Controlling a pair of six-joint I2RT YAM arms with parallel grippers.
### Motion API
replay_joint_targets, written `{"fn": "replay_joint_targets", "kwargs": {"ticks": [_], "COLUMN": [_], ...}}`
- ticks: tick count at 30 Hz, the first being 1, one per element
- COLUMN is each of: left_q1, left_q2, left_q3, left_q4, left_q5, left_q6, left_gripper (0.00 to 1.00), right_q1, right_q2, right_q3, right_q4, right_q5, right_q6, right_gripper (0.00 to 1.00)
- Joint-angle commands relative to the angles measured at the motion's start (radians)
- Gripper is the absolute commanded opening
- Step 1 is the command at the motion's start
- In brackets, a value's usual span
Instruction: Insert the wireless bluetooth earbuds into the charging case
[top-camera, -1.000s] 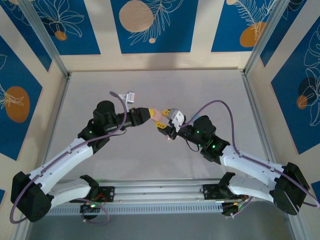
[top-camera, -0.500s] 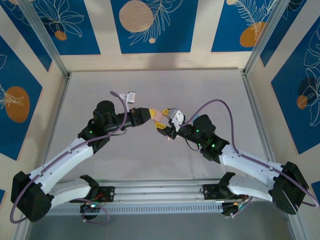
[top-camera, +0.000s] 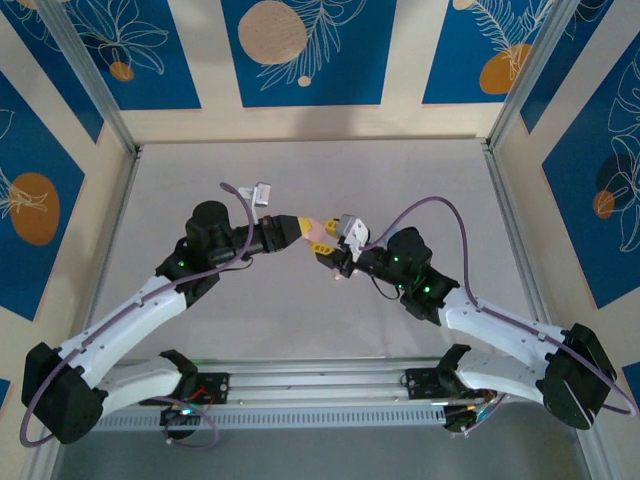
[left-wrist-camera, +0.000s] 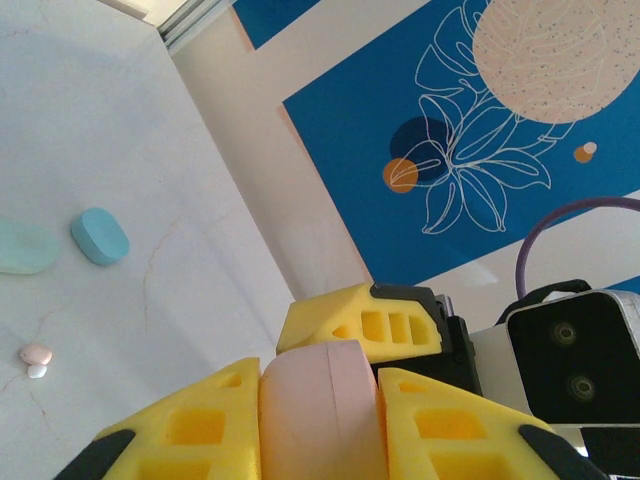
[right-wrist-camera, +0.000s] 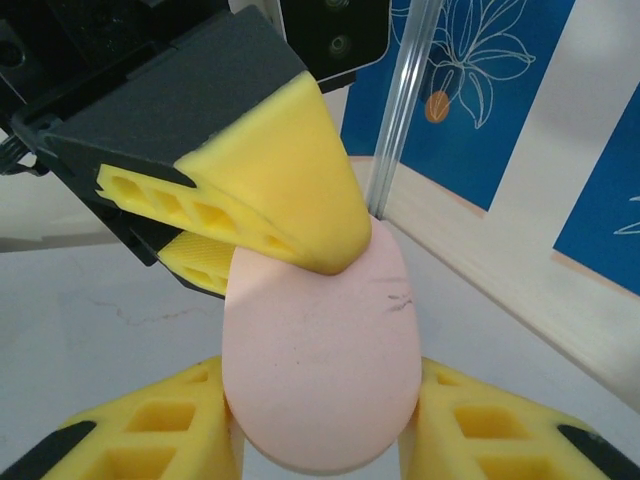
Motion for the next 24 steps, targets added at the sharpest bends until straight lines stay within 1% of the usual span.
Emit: {"fn": "replay_joint_targets", "kwargs": {"ticks": [1,2,3,6,8,9,11,13,16,19,24], "left_q1": [-0.01,-0.01,-0.008,-0.008,-0.008,-0.008,-0.008,-0.008,-0.008,-0.008,-0.008], "left_q2": [-0.017,-0.022,-0.03,-0.059,-0.081,-0.092,-0.112,-0.123,-0.132,-0.151,-0.179], "left_q3": [-0.001,-0.002,-0.004,-0.016,-0.038,-0.055,-0.08,-0.099,-0.095,-0.09,-0.098], "left_q4": [0.016,0.014,0.012,0.024,0.059,0.086,0.12,0.144,0.11,0.057,0.033], "left_q5": [0.009,0.003,-0.001,0.008,0.037,0.063,0.122,0.205,0.3,0.318,0.336], "left_q6": [0.035,0.052,0.081,0.208,0.307,0.363,0.455,0.536,0.632,0.709,0.795], "left_gripper": [0.27,0.33,0.42,0.52,0.6,0.62,0.63,0.64,0.63,0.61,0.57], "right_q1": [-0.013,-0.02,-0.028,-0.056,-0.071,-0.075,-0.081,-0.095,-0.111,-0.124,-0.142], "right_q2": [-0.012,-0.015,-0.015,-0.011,0.003,0.011,0.022,0.031,0.037,0.045,0.072], "right_q3": [0.054,0.063,0.074,0.111,0.138,0.151,0.169,0.184,0.204,0.222,0.269], "right_q4": [-0.029,-0.056,-0.089,-0.185,-0.245,-0.275,-0.313,-0.328,-0.334,-0.337,-0.397], "right_q5": [-0.077,-0.104,-0.14,-0.294,-0.383,-0.414,-0.471,-0.527,-0.591,-0.649,-0.691], "right_q6": [0.053,0.07,0.087,0.133,0.162,0.176,0.194,0.223,0.249,0.263,0.277], "right_gripper": [0.35,0.35,0.34,0.34,0.34,0.34,0.34,0.34,0.34,0.34,0.34]}}
